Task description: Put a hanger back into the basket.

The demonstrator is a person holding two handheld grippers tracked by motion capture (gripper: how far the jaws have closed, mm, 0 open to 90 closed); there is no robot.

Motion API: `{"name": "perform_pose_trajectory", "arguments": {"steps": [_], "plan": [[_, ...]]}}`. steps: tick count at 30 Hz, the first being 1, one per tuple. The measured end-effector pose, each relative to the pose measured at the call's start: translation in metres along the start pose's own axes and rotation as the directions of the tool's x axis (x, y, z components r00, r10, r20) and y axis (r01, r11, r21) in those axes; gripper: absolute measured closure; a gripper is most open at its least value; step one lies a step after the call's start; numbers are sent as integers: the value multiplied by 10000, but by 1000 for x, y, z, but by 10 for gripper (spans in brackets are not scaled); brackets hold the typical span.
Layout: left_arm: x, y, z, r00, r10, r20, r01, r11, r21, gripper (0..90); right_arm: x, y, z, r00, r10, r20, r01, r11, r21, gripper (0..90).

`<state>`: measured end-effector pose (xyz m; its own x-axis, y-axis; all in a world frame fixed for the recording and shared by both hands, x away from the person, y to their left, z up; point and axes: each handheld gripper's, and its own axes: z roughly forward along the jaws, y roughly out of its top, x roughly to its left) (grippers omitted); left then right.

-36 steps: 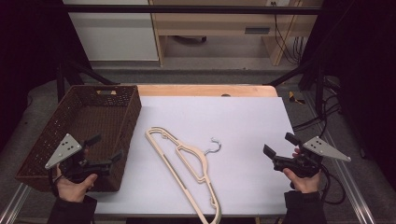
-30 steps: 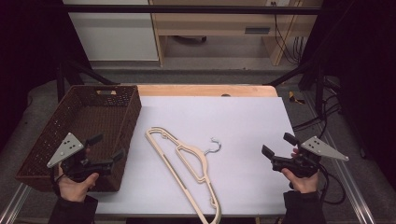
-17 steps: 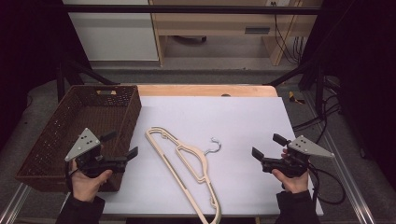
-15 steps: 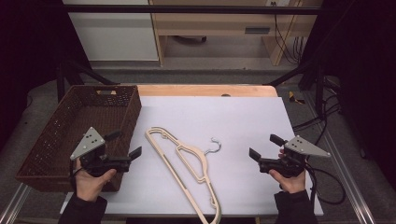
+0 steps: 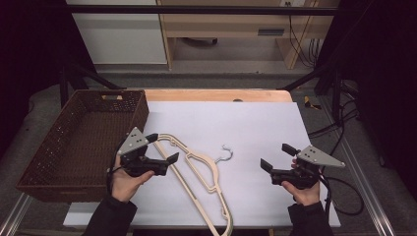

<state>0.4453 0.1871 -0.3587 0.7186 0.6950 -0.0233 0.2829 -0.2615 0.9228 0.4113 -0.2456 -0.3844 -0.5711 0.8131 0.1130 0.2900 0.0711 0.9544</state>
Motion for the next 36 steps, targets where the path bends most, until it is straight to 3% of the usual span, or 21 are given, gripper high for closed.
{"name": "perform_pose_trajectory", "arguments": {"steps": [15,24,27,35,36], "plan": [[-17,-2,58,9977,132,667,-177,9975,686,76,-1,-1,-1,10000,-34,-77,34,10000,-63,43],[-27,-3,99,9942,145,1066,-281,9915,1270,103,-2,-2,-1,9999,-42,-94,41,10000,-37,40],[-29,-2,105,9930,145,1175,-303,9906,1336,116,-2,-2,-1,10000,-8,-38,7,10000,-59,40],[-34,-7,136,9902,283,1370,-560,9777,2023,161,-3,-2,-2,10000,-28,-19,28,9999,-122,40],[-34,-10,143,9898,356,1379,-660,9726,2230,172,-3,-1,-2,10000,31,-32,-32,9999,-169,40]]}}
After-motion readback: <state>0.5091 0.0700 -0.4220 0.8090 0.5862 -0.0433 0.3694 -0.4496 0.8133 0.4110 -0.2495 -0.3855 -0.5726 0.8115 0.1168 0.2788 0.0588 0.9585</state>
